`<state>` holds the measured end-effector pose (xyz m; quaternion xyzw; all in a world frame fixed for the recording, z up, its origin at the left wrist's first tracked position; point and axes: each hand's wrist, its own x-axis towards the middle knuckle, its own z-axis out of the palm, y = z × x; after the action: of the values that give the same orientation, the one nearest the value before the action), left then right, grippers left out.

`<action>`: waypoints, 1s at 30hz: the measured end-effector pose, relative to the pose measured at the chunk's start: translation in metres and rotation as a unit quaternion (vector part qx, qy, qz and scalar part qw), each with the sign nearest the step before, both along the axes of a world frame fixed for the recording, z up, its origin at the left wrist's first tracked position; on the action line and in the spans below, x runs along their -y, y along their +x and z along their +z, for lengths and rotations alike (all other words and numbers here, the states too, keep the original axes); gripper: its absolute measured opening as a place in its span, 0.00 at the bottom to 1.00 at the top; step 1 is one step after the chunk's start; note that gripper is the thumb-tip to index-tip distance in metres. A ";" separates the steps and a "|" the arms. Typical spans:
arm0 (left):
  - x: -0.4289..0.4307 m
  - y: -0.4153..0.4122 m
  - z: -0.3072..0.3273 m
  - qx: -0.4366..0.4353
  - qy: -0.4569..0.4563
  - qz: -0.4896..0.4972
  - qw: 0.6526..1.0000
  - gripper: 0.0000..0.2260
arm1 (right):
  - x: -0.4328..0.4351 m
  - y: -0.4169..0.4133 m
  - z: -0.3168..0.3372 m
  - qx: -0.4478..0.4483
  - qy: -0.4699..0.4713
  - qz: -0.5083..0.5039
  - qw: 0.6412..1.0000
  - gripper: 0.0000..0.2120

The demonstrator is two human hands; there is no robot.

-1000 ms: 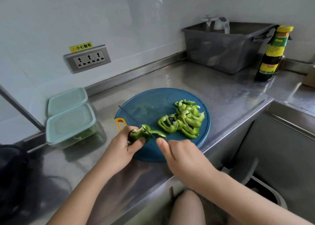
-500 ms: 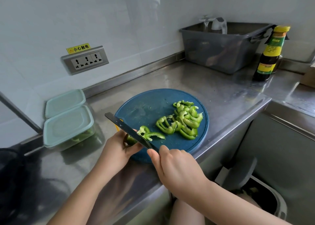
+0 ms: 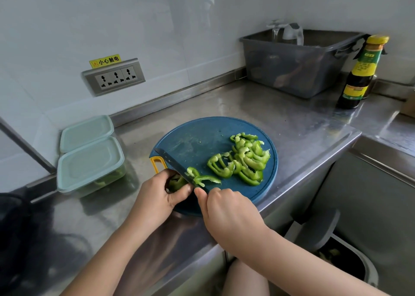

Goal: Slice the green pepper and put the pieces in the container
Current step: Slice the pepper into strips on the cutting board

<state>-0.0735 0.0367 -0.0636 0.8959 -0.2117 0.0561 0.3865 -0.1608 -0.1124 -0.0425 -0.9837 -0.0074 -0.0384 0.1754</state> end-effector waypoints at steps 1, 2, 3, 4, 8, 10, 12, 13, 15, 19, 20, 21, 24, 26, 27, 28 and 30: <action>0.000 0.000 0.000 0.000 0.004 0.003 1.000 0.30 | 0.000 0.001 0.001 -0.002 -0.012 0.008 1.000 0.23; 0.000 -0.001 0.001 -0.001 0.006 0.006 1.000 0.29 | 0.000 0.003 0.002 -0.003 -0.030 0.022 0.999 0.22; 0.001 -0.002 0.002 -0.002 0.006 0.010 1.000 0.28 | 0.000 0.006 0.002 0.002 -0.049 0.043 0.998 0.20; 0.001 -0.002 0.003 -0.003 0.004 0.013 1.000 0.25 | 0.000 0.010 0.002 0.004 -0.072 0.062 0.995 0.16; 0.003 -0.003 0.006 -0.002 0.007 0.007 1.000 0.15 | 0.003 0.028 0.008 -0.026 -0.082 0.087 0.993 0.14; 0.003 -0.004 0.005 -0.011 0.016 0.007 1.000 0.17 | 0.002 0.034 0.013 -0.039 -0.065 0.093 0.993 0.17; 0.002 -0.006 0.004 -0.021 0.015 0.001 1.000 0.21 | -0.003 0.041 0.016 -0.058 -0.059 0.093 0.992 0.19; 0.001 -0.007 0.005 -0.023 0.011 -0.004 1.000 0.22 | -0.006 0.046 0.017 -0.063 -0.051 0.091 0.993 0.18; 0.000 -0.008 0.007 -0.037 0.004 -0.010 0.999 0.19 | -0.008 0.053 0.025 -0.084 -0.001 0.054 0.995 0.15; -0.004 -0.007 0.008 -0.105 -0.027 -0.020 0.994 0.22 | 0.020 0.062 0.041 -0.240 0.239 -0.077 0.938 0.18; -0.005 -0.006 0.008 -0.121 -0.043 -0.018 0.992 0.26 | 0.032 0.063 0.041 -0.281 0.342 -0.115 0.889 0.22; -0.007 -0.004 0.007 -0.133 -0.059 -0.015 0.989 0.31 | 0.043 0.065 0.039 -0.305 0.414 -0.121 0.849 0.24; -0.007 0.000 0.007 -0.140 -0.065 -0.005 0.988 0.34 | 0.070 0.065 0.040 -0.324 0.604 -0.097 0.722 0.25; -0.005 -0.002 0.009 -0.142 -0.075 -0.008 0.987 0.31 | 0.077 0.060 0.044 -0.323 0.667 -0.085 0.666 0.25; -0.004 -0.003 0.009 -0.145 -0.081 -0.009 0.986 0.30 | 0.077 0.056 0.044 -0.318 0.671 -0.081 0.665 0.25; -0.004 -0.003 0.010 -0.149 -0.086 -0.010 0.985 0.30 | 0.075 0.051 0.043 -0.311 0.652 -0.081 0.686 0.25; -0.004 -0.003 0.010 -0.158 -0.097 -0.011 0.983 0.29 | 0.063 0.038 0.040 -0.267 0.557 -0.077 0.782 0.25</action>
<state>-0.0760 0.0403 -0.0533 0.8496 -0.1516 -0.0699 0.5004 -0.1232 -0.1758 -0.0027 -0.6829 0.1385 0.2150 0.6843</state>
